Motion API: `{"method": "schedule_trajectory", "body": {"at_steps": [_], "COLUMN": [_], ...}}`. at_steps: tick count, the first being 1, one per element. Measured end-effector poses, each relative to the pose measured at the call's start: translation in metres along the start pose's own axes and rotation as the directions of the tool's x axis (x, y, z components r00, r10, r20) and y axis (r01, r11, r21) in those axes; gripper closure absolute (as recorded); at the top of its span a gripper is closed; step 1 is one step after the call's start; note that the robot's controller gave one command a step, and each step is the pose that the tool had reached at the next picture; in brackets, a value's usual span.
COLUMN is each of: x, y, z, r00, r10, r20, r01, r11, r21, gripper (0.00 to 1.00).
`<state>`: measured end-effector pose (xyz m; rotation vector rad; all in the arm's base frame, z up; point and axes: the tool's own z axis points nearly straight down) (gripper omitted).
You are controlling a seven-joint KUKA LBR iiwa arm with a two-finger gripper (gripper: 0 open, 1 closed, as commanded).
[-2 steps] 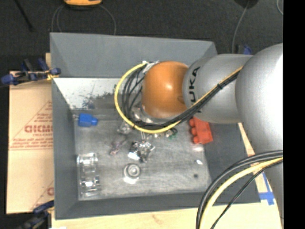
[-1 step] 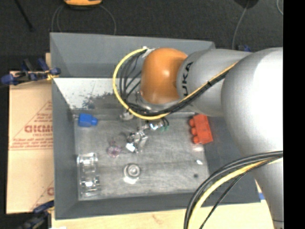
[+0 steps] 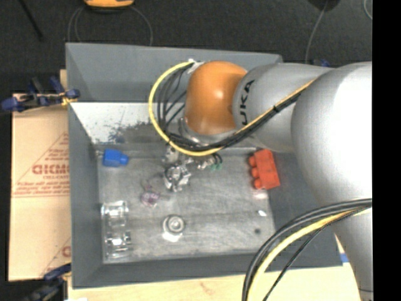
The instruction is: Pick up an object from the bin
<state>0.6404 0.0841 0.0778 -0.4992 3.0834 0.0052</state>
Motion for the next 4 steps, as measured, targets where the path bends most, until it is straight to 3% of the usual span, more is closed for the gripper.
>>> {"method": "schedule_trajectory", "body": {"at_steps": [1,2,4], "x": [-0.002,-0.003,-0.008], "y": [-0.001,-0.001,-0.003], "z": [-0.012,-0.020,-0.088], "r00": [1.000,1.000,1.000], "r10": [0.001,0.002,0.006], "r20": [-0.011,-0.011,-0.009], "r01": [-0.001,-0.002,-0.006], "r11": [1.000,1.000,1.000], "r21": [0.000,-0.001,0.002], "gripper": [1.00,1.00,1.00]}}
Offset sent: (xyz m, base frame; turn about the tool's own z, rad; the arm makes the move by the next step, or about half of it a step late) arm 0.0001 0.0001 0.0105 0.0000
